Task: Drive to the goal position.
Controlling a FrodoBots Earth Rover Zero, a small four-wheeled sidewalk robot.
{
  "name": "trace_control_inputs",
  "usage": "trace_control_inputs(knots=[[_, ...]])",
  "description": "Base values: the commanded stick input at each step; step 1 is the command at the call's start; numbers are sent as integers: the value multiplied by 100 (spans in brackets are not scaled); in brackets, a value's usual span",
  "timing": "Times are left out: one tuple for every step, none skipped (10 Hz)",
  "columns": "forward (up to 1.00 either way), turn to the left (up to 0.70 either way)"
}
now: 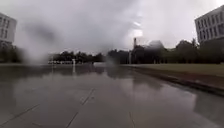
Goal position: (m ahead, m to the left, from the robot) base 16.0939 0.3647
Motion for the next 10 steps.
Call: trace_control_inputs(knots=[[70, 0], [70, 0], [70, 0], [70, 0], [70, 0], [70, 0], [70, 0], [70, 0], [70, 0], [70, 0]])
